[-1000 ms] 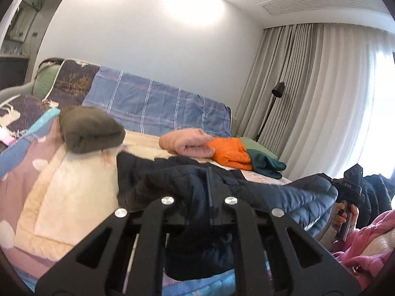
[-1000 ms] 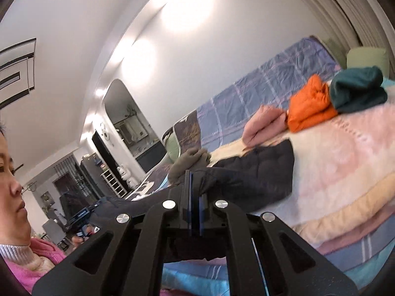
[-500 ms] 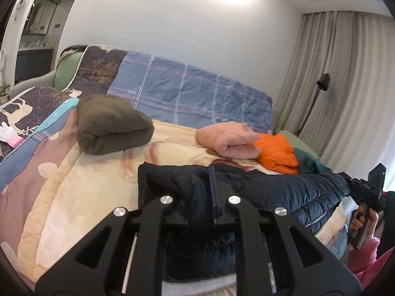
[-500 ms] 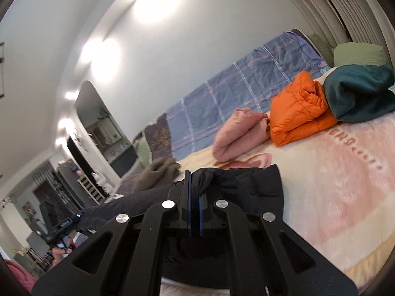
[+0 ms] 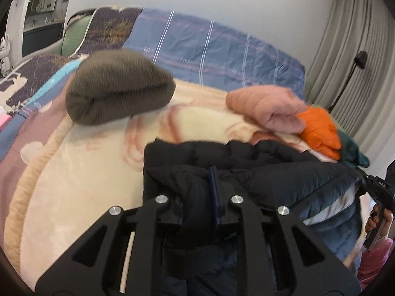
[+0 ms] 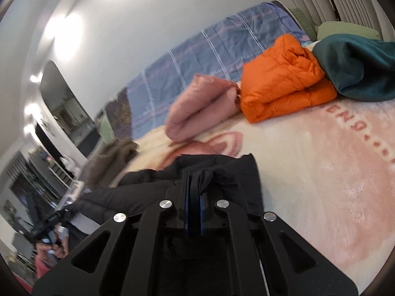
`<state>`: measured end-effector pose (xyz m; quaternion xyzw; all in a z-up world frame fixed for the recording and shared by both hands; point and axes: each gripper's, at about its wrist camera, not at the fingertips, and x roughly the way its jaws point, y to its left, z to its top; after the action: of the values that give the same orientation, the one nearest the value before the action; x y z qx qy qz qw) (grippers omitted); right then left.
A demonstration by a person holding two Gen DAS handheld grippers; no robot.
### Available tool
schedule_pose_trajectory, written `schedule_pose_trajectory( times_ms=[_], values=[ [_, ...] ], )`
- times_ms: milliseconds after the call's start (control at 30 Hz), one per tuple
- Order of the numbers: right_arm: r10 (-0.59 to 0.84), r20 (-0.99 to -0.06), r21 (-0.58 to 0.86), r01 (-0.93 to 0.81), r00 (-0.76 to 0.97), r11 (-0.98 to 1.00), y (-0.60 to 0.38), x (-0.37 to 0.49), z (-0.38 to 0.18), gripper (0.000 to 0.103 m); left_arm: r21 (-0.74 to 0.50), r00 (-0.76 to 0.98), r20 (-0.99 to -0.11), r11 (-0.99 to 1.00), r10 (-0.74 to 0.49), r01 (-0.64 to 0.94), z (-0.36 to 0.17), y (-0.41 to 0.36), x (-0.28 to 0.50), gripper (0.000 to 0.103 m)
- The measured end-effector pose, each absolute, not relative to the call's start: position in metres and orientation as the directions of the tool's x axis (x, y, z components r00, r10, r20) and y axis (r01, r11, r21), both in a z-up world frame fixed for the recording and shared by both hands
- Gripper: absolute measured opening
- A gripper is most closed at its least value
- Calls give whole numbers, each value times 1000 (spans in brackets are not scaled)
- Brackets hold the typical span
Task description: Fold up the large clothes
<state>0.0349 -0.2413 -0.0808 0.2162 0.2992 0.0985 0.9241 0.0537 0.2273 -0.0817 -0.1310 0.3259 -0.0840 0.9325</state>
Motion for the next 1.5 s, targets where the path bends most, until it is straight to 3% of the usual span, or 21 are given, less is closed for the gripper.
schedule_pose_trajectory(
  times_ms=[267, 367, 433, 500, 533, 700, 833, 867, 933, 1033, 1133, 1267, 1500],
  values=[
    [272, -574, 398, -28, 772, 917, -234, 55, -104, 14, -227, 750, -631, 972, -201, 69, -104, 216, 73, 24],
    [265, -567, 391, -29, 780, 920, -237, 47, -95, 21, -272, 750, -620, 960, -231, 71, -96, 223, 69, 44],
    [255, -555, 386, -26, 792, 922, -239, 39, -87, 35, -285, 775, -590, 957, -224, 60, -84, 229, 58, 68],
    [223, -535, 367, -13, 815, 930, -242, 27, -76, 48, -237, 813, -556, 971, -171, 41, -72, 229, 47, 80],
    [203, -525, 345, -11, 826, 938, -242, 19, -70, 48, -186, 837, -532, 982, -129, 34, -65, 227, 38, 83],
    [178, -538, 241, -52, 824, 969, -227, -4, -59, 48, -94, 852, -509, 992, -120, 83, -50, 212, 13, 84],
    [327, -541, 285, -197, 775, 938, -213, -18, -60, 48, -66, 846, -483, 973, -226, 222, -41, 192, -13, 81],
    [355, -534, 300, -221, 767, 928, -211, -20, -59, 48, -85, 835, -471, 956, -286, 280, -37, 188, -20, 76],
    [426, -527, 327, -287, 735, 900, -203, -24, -59, 48, -122, 798, -458, 917, -391, 380, -31, 182, -29, 53],
    [455, -570, 302, -341, 684, 890, -183, -20, -65, 43, -152, 731, -473, 863, -492, 482, -31, 169, -33, 40],
    [418, -655, 251, -341, 630, 906, -159, -6, -82, 42, -158, 628, -576, 825, -524, 543, -56, 141, -21, 40],
    [376, -699, 216, -322, 608, 922, -150, 11, -90, 42, -161, 558, -688, 847, -464, 507, -87, 124, 6, 40],
    [291, -612, 129, -270, 735, 954, -161, 42, -55, 42, -101, 720, -577, 908, -386, 406, -44, 148, 40, 62]
  ],
)
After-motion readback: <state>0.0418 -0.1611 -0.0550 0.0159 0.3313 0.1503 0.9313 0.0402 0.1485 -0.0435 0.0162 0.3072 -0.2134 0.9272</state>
